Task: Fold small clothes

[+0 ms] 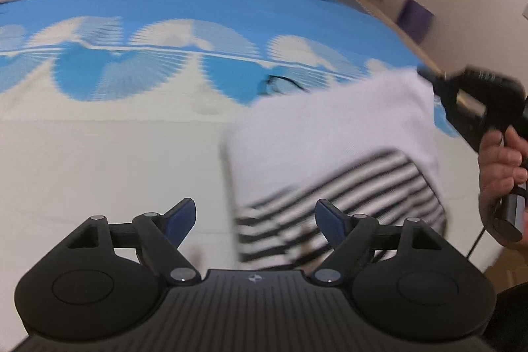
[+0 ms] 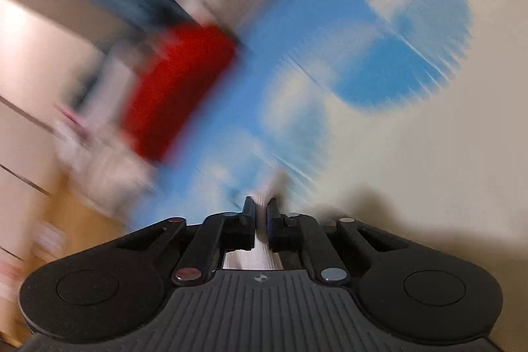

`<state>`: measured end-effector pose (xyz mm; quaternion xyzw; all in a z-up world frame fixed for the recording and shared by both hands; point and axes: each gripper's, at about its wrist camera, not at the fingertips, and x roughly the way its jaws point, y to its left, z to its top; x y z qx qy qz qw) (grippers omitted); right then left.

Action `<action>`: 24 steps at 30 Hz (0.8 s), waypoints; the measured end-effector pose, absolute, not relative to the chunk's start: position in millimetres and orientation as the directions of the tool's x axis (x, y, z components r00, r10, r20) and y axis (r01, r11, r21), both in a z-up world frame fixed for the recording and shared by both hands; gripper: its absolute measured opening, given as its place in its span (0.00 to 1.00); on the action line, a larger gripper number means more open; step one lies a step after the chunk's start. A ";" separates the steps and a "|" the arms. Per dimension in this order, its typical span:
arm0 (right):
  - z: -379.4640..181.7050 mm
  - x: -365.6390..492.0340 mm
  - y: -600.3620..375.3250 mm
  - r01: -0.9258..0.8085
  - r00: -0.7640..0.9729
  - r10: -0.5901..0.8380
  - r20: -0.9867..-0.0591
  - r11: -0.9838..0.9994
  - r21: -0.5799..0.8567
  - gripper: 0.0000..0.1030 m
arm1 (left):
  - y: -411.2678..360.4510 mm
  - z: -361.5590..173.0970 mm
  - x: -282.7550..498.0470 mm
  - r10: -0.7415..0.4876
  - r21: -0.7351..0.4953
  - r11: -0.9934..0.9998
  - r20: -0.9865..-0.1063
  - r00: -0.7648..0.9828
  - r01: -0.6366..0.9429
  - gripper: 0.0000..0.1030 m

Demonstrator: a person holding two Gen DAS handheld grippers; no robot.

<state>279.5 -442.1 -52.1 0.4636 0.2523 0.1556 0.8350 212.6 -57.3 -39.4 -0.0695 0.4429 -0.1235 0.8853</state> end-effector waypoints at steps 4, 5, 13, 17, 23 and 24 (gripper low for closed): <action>-78.2 288.2 -450.4 0.225 0.713 0.383 -0.588 0.670 0.708 0.02 | -102.1 -67.4 214.6 -0.247 -0.150 0.961 -0.841 0.481 0.230 0.83; -90.2 289.7 -452.9 0.290 0.668 0.358 -0.652 0.682 0.672 0.01 | -107.1 -77.7 211.0 -0.236 -0.134 0.960 -0.858 0.455 0.245 0.83; -83.8 266.3 -481.8 0.279 0.724 0.357 -0.591 0.632 0.723 0.05 | -96.4 -88.3 182.1 -0.240 -0.105 0.938 -0.886 0.398 0.331 0.85; -77.7 250.3 -475.0 0.126 0.677 0.498 -0.543 0.647 0.752 0.46 | -79.6 -65.1 173.1 -0.285 -0.156 0.940 -0.847 0.448 0.304 0.85; -87.1 235.1 -435.2 -0.049 0.531 0.590 -0.609 0.738 0.673 0.52 | -66.5 -50.7 169.9 -0.284 -0.187 0.952 -0.832 0.477 0.241 0.85; -90.6 232.9 -424.3 -0.083 0.493 0.595 -0.635 0.759 0.646 0.52 | -69.0 -49.0 171.0 -0.283 -0.189 0.953 -0.833 0.475 0.236 0.85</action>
